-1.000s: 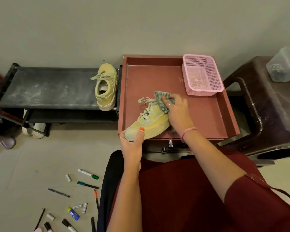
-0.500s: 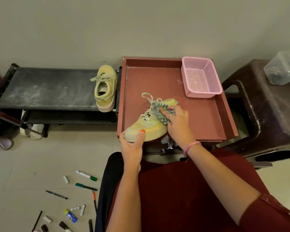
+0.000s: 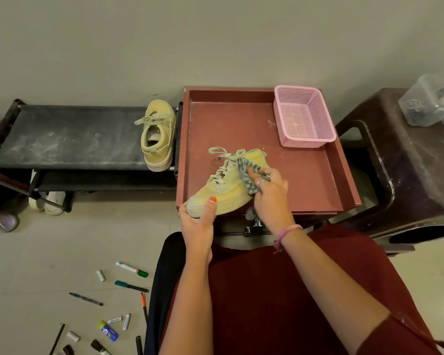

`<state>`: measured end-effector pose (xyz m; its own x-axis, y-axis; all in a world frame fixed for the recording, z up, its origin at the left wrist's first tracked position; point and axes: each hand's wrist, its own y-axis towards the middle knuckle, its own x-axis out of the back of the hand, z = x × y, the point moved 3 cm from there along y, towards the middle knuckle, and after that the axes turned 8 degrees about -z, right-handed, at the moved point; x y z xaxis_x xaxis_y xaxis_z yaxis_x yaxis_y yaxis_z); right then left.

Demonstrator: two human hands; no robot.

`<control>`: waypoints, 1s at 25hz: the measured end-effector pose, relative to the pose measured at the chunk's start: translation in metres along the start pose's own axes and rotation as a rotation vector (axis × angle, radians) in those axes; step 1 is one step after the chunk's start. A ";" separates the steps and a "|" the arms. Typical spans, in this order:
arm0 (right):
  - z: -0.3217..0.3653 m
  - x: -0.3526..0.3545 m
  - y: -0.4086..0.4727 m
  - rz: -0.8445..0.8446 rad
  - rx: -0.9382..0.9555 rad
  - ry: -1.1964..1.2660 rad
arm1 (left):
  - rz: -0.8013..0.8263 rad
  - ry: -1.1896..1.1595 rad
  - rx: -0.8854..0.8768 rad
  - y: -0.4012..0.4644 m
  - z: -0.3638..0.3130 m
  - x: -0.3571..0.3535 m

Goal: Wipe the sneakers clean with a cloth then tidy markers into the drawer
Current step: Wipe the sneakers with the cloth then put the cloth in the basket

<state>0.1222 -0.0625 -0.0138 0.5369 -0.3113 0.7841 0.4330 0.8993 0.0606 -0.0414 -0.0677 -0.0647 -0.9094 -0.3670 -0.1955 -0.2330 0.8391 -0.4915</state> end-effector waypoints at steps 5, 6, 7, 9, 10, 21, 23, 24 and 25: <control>0.007 -0.015 -0.037 -0.053 0.183 0.031 | -0.027 -0.026 0.030 0.003 0.000 0.001; -0.004 -0.011 -0.026 -0.074 0.105 0.047 | -0.020 -0.033 0.047 0.004 0.000 0.001; -0.015 -0.010 -0.014 -0.081 0.011 0.056 | -0.007 -0.038 0.061 0.005 0.000 0.002; -0.023 -0.010 0.003 -0.083 -0.087 0.055 | 0.005 -0.045 0.084 0.008 -0.001 0.003; -0.022 -0.013 0.007 -0.080 -0.087 0.044 | -0.009 -0.058 0.095 0.010 -0.001 0.003; -0.020 -0.012 0.001 -0.080 -0.040 0.074 | -0.084 -0.347 0.064 0.003 0.013 -0.052; -0.005 -0.017 -0.011 -0.080 0.102 0.076 | -0.097 -0.345 0.054 0.004 0.015 -0.053; -0.001 -0.020 -0.018 -0.080 0.176 0.065 | -0.107 -0.345 0.053 0.003 0.015 -0.052; -0.002 -0.022 -0.020 -0.080 0.235 0.039 | -0.106 -0.352 0.053 0.003 0.015 -0.052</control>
<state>0.1031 -0.0746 -0.0333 0.5373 -0.3918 0.7469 0.2972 0.9167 0.2671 0.0104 -0.0524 -0.0687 -0.7049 -0.5739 -0.4167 -0.2931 0.7707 -0.5658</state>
